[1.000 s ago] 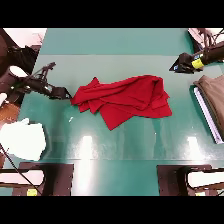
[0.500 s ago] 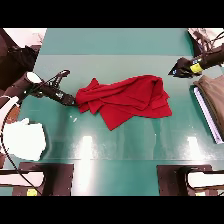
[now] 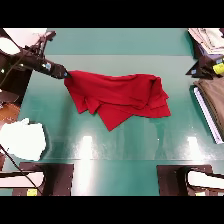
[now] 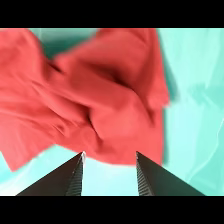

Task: Fold the shirts.

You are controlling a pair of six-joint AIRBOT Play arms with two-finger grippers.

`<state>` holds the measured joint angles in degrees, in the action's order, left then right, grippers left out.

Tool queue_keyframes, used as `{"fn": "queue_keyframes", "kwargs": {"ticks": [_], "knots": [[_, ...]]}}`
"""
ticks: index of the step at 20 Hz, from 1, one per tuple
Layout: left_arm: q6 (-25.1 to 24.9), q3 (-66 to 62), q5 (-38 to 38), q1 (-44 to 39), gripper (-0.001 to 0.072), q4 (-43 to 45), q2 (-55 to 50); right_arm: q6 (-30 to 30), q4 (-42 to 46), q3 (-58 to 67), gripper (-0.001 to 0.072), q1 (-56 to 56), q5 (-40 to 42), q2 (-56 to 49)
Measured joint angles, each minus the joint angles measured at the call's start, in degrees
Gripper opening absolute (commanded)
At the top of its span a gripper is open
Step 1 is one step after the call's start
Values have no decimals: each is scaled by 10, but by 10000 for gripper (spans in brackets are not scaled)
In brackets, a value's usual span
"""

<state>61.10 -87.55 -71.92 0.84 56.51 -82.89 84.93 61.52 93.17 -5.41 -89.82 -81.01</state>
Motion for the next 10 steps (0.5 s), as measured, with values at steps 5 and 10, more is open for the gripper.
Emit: {"fn": "queue_keyframes", "kwargs": {"ticks": [5,10], "knots": [[17,-21,-13,0,31,1,3,-11,0,-163,385,-40,23,35],[31,-25,-16,0,30,1,3,-35,-10,-330,384,-53,97,32]]}}
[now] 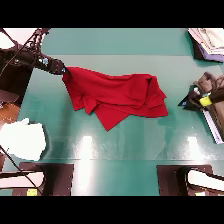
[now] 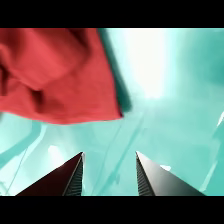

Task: Fold the shirts.

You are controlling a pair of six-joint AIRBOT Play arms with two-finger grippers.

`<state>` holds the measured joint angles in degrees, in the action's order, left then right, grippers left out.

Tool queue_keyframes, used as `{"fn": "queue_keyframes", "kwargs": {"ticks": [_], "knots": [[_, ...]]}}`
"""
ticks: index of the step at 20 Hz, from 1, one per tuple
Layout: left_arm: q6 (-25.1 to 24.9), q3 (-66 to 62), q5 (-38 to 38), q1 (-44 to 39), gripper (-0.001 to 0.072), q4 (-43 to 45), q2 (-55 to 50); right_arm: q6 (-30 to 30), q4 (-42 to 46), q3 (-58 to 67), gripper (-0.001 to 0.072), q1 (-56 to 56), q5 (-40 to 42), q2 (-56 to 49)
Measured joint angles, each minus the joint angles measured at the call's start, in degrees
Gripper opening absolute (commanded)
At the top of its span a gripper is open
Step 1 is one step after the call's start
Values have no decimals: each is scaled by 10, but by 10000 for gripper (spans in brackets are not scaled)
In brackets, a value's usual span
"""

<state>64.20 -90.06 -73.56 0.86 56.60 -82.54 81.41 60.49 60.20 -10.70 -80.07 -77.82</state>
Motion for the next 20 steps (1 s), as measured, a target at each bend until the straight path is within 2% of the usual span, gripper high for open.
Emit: {"fn": "queue_keyframes", "kwargs": {"ticks": [7,9,10,11,16,20], "knots": [[14,0,-4,0,30,0,0,-39,-75,-74,369,44,96,-52],[16,0,-5,0,30,0,0,-42,-84,-69,218,59,106,-66],[17,0,-6,0,30,0,0,-43,-82,-64,82,66,114,-71],[17,0,-7,0,30,0,0,-44,-79,-59,20,70,121,-74],[65,-11,-19,0,30,0,7,-49,-79,-1,19,77,98,-51],[116,-105,-17,0,30,-1,29,-49,-83,115,18,61,79,31]]}}
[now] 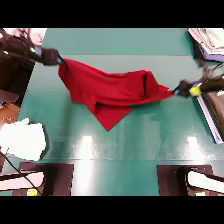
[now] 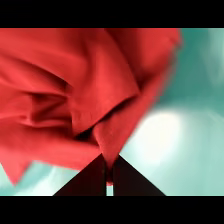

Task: Fold the shirts.

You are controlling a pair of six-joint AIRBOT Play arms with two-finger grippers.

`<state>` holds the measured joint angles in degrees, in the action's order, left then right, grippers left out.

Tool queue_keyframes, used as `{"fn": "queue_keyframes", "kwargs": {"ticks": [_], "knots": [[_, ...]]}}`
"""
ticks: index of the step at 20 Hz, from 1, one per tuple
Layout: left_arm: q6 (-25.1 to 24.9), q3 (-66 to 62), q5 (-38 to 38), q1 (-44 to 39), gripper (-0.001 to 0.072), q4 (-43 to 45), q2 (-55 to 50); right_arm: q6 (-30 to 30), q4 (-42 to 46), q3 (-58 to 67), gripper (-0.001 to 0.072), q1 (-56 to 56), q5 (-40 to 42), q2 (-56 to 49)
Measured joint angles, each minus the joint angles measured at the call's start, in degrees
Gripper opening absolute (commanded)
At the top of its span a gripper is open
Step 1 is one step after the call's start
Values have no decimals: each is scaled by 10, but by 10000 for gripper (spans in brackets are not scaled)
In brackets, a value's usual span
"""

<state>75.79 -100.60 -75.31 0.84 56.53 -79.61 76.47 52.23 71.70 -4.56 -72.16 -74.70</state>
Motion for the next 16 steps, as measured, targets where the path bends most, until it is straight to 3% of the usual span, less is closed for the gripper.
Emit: {"fn": "queue_keyframes", "kwargs": {"ticks": [6,11,16], "knots": [[42,-178,71,0,31,-2,81,3,-2,227,18,-52,69,130],[50,-202,181,0,30,-3,200,5,-2,344,18,-101,129,215],[54,-206,231,0,31,-6,290,5,0,390,17,-152,140,268]]}}
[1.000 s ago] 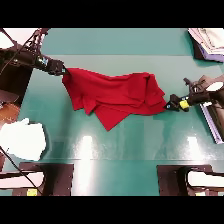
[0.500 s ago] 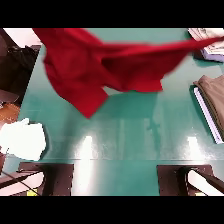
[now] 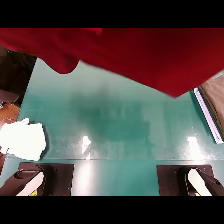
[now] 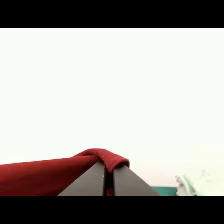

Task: Fold the shirts.

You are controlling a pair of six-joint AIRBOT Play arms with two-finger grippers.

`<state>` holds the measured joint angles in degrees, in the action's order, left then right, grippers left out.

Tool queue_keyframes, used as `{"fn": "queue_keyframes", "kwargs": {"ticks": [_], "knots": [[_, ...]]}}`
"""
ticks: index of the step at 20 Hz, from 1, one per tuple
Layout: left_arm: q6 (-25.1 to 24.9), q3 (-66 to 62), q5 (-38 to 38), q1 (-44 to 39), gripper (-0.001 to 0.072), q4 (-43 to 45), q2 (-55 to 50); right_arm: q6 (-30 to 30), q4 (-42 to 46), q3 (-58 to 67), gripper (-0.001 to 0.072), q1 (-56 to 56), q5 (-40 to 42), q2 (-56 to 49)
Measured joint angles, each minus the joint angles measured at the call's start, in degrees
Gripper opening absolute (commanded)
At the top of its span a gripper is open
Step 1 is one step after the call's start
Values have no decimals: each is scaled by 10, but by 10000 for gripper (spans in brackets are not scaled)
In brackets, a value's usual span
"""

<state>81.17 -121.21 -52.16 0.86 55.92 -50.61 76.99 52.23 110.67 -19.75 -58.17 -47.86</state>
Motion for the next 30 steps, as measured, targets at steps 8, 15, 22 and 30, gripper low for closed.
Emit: {"fn": "queue_keyframes", "kwargs": {"ticks": [8,15,22,30], "knots": [[48,89,-119,0,30,-16,-5,50,2,11,16,-42,-126,-42],[56,305,-207,0,31,-18,-181,108,72,-54,17,71,-314,-264],[3,350,-124,0,30,-35,-381,123,151,-106,16,149,-279,-475],[-112,299,19,0,30,-46,-425,123,163,-16,16,166,-188,-539]]}}
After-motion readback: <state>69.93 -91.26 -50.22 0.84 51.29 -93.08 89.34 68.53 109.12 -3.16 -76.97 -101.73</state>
